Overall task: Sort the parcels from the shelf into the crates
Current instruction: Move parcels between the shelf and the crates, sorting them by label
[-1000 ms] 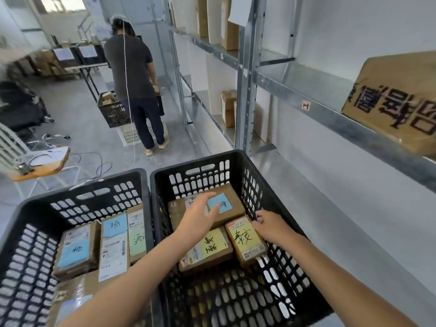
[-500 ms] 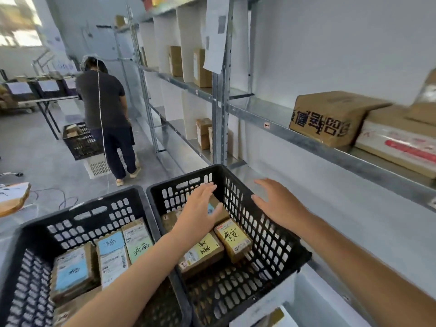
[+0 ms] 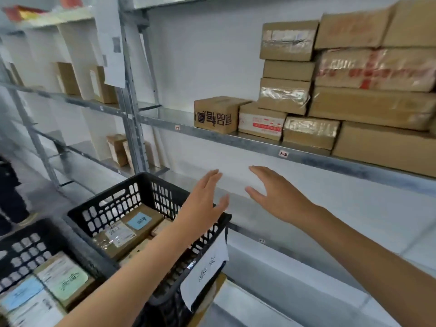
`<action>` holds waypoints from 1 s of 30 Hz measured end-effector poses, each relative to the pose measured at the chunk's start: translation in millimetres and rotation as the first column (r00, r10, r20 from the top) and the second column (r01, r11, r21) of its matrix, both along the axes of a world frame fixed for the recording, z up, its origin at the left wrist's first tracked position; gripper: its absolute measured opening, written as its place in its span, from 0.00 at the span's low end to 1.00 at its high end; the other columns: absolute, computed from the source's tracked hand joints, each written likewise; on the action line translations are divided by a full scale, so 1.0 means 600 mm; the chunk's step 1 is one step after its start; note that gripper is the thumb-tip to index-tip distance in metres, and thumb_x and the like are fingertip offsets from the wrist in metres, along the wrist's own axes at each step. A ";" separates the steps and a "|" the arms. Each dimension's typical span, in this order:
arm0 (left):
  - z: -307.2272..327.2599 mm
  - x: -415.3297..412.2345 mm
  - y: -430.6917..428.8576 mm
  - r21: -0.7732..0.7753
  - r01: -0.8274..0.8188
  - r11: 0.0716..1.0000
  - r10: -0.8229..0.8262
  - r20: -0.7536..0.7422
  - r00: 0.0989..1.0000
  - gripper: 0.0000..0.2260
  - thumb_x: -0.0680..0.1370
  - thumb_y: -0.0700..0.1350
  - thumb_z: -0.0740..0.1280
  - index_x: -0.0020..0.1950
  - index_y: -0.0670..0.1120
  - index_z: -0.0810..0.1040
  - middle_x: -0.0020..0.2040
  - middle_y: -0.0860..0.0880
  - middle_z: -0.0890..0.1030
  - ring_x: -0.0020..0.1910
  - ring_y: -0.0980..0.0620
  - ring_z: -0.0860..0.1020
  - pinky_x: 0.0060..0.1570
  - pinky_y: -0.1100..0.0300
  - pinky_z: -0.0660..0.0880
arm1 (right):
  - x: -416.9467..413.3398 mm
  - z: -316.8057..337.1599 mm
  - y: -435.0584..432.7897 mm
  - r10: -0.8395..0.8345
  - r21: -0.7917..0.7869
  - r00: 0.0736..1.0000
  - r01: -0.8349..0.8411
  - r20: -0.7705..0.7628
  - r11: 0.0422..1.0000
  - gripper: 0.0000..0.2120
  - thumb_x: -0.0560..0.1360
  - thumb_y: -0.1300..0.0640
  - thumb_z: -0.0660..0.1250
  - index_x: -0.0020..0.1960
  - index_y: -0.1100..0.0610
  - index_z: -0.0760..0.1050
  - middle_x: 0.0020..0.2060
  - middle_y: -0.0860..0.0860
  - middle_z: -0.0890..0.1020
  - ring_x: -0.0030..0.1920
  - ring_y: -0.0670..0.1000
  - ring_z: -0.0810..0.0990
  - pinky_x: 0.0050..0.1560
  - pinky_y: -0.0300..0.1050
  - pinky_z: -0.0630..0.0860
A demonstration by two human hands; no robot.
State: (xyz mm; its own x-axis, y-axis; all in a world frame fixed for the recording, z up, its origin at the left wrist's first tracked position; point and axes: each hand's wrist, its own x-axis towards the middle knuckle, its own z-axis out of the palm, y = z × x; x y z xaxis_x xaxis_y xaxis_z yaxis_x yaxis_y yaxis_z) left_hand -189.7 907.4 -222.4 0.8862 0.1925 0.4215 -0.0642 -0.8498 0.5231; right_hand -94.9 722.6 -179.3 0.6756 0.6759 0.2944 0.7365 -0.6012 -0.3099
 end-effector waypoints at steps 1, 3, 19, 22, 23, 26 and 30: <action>0.009 0.009 -0.021 -0.002 0.047 0.999 -0.047 0.011 0.999 0.26 0.82 0.52 0.62 0.78 0.47 0.60 0.80 0.54 0.58 0.78 0.56 0.58 0.71 0.65 0.55 | -0.003 0.005 -0.027 -0.039 -0.002 0.999 0.039 0.007 0.999 0.29 0.82 0.44 0.59 0.79 0.52 0.57 0.78 0.48 0.62 0.75 0.48 0.62 0.72 0.42 0.59; 0.021 0.027 -0.067 0.016 0.125 0.992 -0.125 0.035 0.991 0.26 0.82 0.51 0.62 0.79 0.47 0.60 0.80 0.52 0.58 0.78 0.55 0.57 0.72 0.64 0.54 | -0.008 0.012 -0.079 -0.113 0.006 0.993 0.113 0.020 0.994 0.30 0.82 0.43 0.59 0.79 0.52 0.56 0.78 0.47 0.62 0.75 0.48 0.62 0.72 0.42 0.59; 0.116 0.150 -0.496 0.029 0.608 0.794 -0.607 0.098 0.789 0.26 0.83 0.54 0.61 0.80 0.52 0.58 0.80 0.58 0.58 0.77 0.59 0.58 0.68 0.69 0.54 | -0.077 0.096 -0.567 -0.619 0.232 0.783 0.591 0.065 0.772 0.24 0.81 0.47 0.61 0.76 0.47 0.60 0.69 0.40 0.68 0.65 0.44 0.69 0.64 0.37 0.61; 0.149 0.170 -0.558 0.014 0.629 0.777 -0.627 0.097 0.773 0.27 0.82 0.54 0.61 0.80 0.53 0.56 0.80 0.58 0.56 0.77 0.57 0.58 0.68 0.67 0.56 | -0.070 0.123 -0.621 -0.631 0.275 0.770 0.589 0.095 0.760 0.14 0.80 0.54 0.64 0.65 0.51 0.71 0.61 0.44 0.75 0.60 0.47 0.74 0.58 0.41 0.70; 0.165 0.177 -0.575 0.005 0.632 0.775 -0.629 0.106 0.770 0.27 0.83 0.54 0.61 0.80 0.53 0.56 0.80 0.57 0.56 0.77 0.57 0.58 0.68 0.66 0.56 | -0.064 0.135 -0.637 -0.635 0.286 0.766 0.589 0.101 0.756 0.13 0.80 0.56 0.65 0.64 0.54 0.73 0.60 0.48 0.77 0.60 0.50 0.75 0.59 0.44 0.72; 0.219 0.200 -0.608 0.076 0.605 0.793 -0.606 0.204 0.769 0.27 0.83 0.51 0.61 0.79 0.48 0.58 0.80 0.53 0.58 0.77 0.56 0.58 0.69 0.68 0.52 | -0.038 0.176 -0.681 -0.644 0.254 0.748 0.599 0.158 0.759 0.21 0.80 0.57 0.65 0.71 0.59 0.69 0.67 0.55 0.74 0.66 0.54 0.72 0.66 0.45 0.68; 0.296 0.243 -0.617 0.125 0.421 0.898 -0.438 0.323 0.839 0.28 0.82 0.52 0.61 0.79 0.43 0.57 0.79 0.47 0.58 0.78 0.52 0.56 0.71 0.63 0.52 | 0.008 0.235 -0.722 -0.656 0.241 0.739 0.617 0.150 0.750 0.31 0.82 0.50 0.61 0.79 0.60 0.55 0.78 0.54 0.60 0.76 0.52 0.60 0.72 0.42 0.56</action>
